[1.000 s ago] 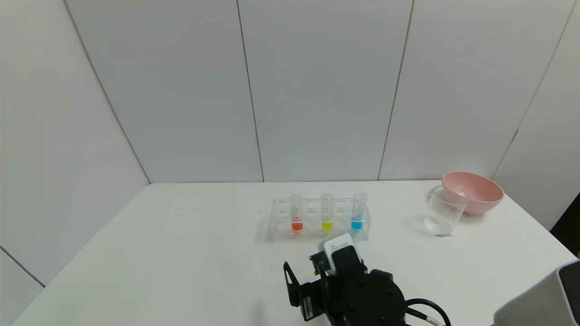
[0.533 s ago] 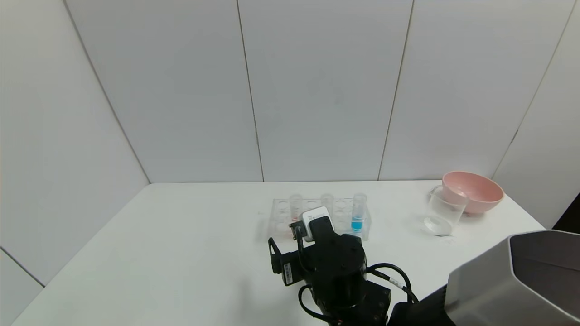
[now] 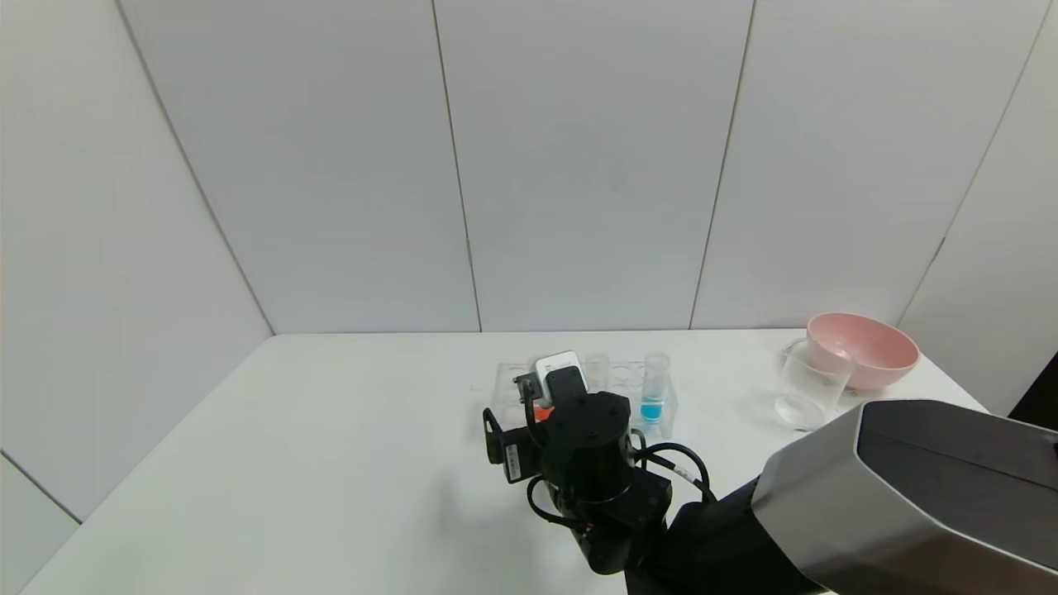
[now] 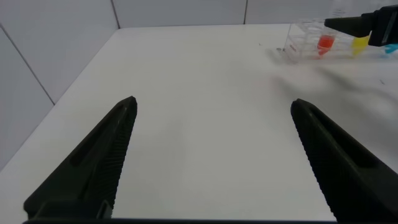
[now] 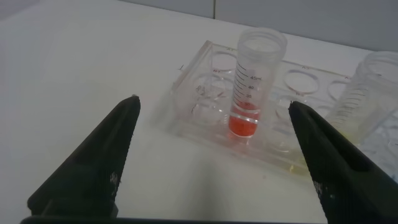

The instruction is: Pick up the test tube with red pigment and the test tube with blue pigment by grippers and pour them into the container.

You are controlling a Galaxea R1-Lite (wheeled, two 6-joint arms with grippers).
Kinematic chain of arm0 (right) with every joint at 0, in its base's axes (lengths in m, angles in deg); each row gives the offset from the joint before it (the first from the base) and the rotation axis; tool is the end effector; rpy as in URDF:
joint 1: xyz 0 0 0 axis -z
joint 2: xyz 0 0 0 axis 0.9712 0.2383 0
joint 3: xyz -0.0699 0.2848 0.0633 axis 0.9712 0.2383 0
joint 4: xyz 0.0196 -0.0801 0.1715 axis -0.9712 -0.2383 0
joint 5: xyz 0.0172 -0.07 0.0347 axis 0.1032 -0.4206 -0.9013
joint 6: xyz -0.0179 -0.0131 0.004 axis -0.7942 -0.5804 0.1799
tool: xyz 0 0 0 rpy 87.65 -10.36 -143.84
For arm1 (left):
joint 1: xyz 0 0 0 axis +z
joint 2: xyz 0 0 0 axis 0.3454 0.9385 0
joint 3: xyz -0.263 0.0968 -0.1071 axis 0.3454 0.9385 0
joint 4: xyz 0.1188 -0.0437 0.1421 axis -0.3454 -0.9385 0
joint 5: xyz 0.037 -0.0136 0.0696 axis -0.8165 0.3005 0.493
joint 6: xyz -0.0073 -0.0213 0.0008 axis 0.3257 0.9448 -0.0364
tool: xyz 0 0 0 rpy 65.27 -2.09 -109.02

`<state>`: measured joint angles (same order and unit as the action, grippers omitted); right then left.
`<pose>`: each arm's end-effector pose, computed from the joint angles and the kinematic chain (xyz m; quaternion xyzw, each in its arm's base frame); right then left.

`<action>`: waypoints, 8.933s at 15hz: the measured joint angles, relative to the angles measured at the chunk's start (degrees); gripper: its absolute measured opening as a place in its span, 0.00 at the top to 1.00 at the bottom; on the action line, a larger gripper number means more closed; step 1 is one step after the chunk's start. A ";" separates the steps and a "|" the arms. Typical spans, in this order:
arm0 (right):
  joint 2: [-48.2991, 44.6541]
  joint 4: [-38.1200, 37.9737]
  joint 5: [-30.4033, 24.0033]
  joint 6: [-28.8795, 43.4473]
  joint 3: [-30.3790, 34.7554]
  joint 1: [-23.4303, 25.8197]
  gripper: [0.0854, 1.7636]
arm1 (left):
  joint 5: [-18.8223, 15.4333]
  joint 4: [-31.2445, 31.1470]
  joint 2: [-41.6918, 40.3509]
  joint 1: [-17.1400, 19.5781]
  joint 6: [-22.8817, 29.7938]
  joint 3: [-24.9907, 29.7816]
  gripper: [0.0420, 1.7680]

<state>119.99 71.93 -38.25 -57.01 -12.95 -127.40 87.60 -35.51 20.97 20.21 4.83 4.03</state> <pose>0.2838 0.3363 0.0768 0.0078 0.0764 0.2027 0.9762 -0.0227 0.0000 0.0755 0.0000 0.0004 0.0001 1.0000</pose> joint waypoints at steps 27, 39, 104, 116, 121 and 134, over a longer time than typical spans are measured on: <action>9.14 -1.78 -3.51 -3.24 -12.68 5.50 0.52 | 0.00 0.00 0.00 0.00 0.00 0.00 0.00; 4.88 -2.18 -3.38 -6.03 -11.58 5.83 0.75 | 0.00 -0.02 0.00 0.00 0.00 0.00 0.00; -17.34 -68.67 -67.69 -65.82 -19.85 74.01 0.75 | 0.00 0.00 0.00 0.00 0.00 0.00 0.00; -15.34 -104.92 -43.90 -77.53 -47.91 63.23 0.75 | 0.00 0.00 0.00 0.00 0.00 0.00 0.00; -15.43 -108.52 -35.46 -80.96 -48.24 60.88 0.75 | 0.00 0.00 0.00 0.00 0.00 0.00 0.00; -11.91 -107.12 -24.02 -81.57 -48.46 55.63 0.75 | 0.00 0.00 0.00 0.00 0.00 0.00 0.00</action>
<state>108.08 -35.19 -62.26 -138.57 -61.40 -71.77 87.60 -35.51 20.97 20.21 4.83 4.03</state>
